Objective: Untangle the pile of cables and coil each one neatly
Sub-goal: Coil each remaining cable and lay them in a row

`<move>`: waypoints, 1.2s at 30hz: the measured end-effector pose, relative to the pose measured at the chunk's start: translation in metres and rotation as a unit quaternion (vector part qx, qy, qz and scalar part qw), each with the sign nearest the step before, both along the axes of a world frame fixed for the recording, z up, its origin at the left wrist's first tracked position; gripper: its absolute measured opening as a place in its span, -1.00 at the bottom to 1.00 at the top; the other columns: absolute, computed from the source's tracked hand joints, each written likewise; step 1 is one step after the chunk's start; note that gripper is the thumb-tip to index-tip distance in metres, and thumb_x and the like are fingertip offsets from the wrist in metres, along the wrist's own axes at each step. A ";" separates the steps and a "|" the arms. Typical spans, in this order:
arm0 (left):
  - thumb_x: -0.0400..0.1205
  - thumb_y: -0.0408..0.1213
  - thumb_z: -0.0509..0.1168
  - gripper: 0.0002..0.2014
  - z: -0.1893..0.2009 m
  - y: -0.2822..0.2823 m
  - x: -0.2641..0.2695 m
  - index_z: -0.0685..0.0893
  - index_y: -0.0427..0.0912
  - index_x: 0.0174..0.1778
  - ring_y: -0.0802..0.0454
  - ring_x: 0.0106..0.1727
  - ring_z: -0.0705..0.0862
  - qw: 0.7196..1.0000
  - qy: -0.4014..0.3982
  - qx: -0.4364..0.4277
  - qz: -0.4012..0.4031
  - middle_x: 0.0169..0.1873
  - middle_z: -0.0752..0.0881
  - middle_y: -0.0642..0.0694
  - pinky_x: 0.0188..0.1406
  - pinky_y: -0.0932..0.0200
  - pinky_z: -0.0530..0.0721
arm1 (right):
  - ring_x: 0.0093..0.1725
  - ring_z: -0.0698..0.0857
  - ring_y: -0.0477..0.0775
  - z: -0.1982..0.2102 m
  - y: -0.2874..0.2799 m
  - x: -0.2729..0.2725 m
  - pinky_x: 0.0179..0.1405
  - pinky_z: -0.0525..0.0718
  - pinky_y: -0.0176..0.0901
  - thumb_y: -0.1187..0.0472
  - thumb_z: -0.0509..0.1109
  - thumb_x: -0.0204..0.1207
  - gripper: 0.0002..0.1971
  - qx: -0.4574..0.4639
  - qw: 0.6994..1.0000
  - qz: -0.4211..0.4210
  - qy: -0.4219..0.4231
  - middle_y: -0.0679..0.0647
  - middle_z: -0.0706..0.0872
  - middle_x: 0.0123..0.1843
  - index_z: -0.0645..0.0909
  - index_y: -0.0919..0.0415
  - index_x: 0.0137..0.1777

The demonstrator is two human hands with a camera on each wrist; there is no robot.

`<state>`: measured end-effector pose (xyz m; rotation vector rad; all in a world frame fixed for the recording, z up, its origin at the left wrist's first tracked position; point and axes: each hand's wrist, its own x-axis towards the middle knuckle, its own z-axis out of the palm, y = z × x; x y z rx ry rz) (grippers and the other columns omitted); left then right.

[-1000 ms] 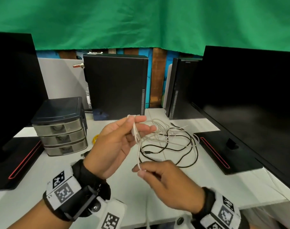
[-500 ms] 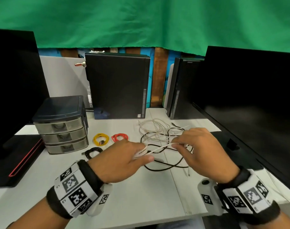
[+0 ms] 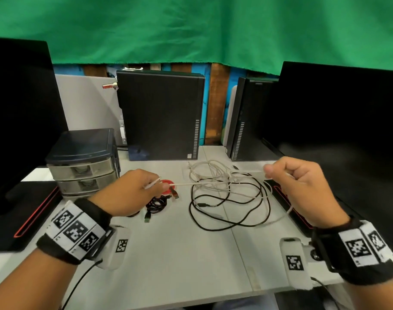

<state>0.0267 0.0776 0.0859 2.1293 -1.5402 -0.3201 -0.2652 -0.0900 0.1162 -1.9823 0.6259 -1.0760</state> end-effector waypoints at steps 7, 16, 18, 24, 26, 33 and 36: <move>0.58 0.36 0.25 -0.44 0.009 0.008 -0.002 0.59 -0.10 -0.40 -0.12 -0.47 0.40 0.964 0.251 0.046 -0.076 -0.58 0.45 -0.10 -0.17 -0.08 0.60 | -0.28 0.64 -0.25 -0.003 -0.035 -0.021 -0.14 0.61 -0.24 0.14 0.41 0.65 -0.87 -0.063 0.986 -0.145 0.049 -0.17 0.71 -0.29 0.72 0.09 -0.13; 0.64 0.02 0.24 -0.60 0.014 -0.005 -0.068 0.56 -0.19 -0.41 0.06 -0.66 0.27 0.885 0.454 -0.052 -0.093 -0.62 0.22 -0.08 -0.13 0.15 0.72 | 0.34 0.63 -0.20 -0.052 0.059 0.044 0.39 0.52 -0.24 -0.13 0.33 0.68 -0.61 -0.057 0.975 0.162 0.139 -0.23 0.72 0.27 0.55 -0.14 0.48; 0.63 0.01 0.24 -0.58 0.016 -0.002 -0.074 0.65 -0.24 -0.40 0.06 -0.68 0.31 0.878 0.465 -0.055 -0.102 -0.67 0.27 -0.08 -0.13 0.16 0.72 | -0.16 0.68 -0.18 -0.058 0.064 0.049 -0.08 0.60 -0.28 0.09 0.41 0.68 -0.77 0.034 0.980 0.185 0.065 -0.08 0.73 -0.18 0.67 0.02 0.30; 0.70 0.06 0.29 -0.57 0.015 0.004 -0.074 0.77 -0.13 -0.37 0.09 -0.70 0.34 0.874 0.455 -0.018 -0.171 -0.72 0.34 -0.04 -0.24 0.19 0.68 | -0.53 0.29 -0.17 -0.046 0.060 0.044 -0.48 0.36 -0.46 0.19 0.58 0.50 -0.70 0.182 0.948 0.260 -0.009 0.26 0.25 -0.49 0.75 0.23 0.21; 0.64 0.11 0.31 -0.59 0.016 0.006 -0.073 0.79 -0.11 -0.34 0.03 -0.60 0.39 0.872 0.451 0.000 -0.190 -0.69 0.32 -0.04 -0.42 0.30 0.56 | -0.53 0.27 -0.15 -0.046 0.052 0.041 -0.51 0.31 -0.42 0.10 0.60 0.40 -0.65 0.209 0.934 0.290 0.005 0.33 0.28 -0.49 0.80 0.14 0.19; 0.67 0.03 0.19 -0.55 0.017 0.003 -0.088 0.71 -0.17 -0.42 0.04 -0.57 0.34 0.873 0.462 -0.017 -0.152 -0.66 0.24 -0.06 -0.53 0.42 0.46 | -0.48 0.54 -0.26 -0.037 0.061 0.038 -0.42 0.48 -0.51 0.29 0.40 0.54 -0.85 0.154 0.939 0.307 -0.010 -0.12 0.76 -0.39 0.71 0.40 -0.06; 0.64 0.00 0.20 -0.56 0.017 0.000 -0.092 0.67 -0.24 -0.41 0.12 -0.66 0.33 0.877 0.464 -0.045 -0.118 -0.68 0.27 -0.03 -0.44 0.27 0.47 | -0.26 0.68 0.10 -0.042 0.063 0.041 -0.16 0.67 -0.11 0.18 0.38 0.68 -0.80 0.094 0.956 0.279 -0.019 0.04 0.81 -0.21 0.73 0.32 -0.03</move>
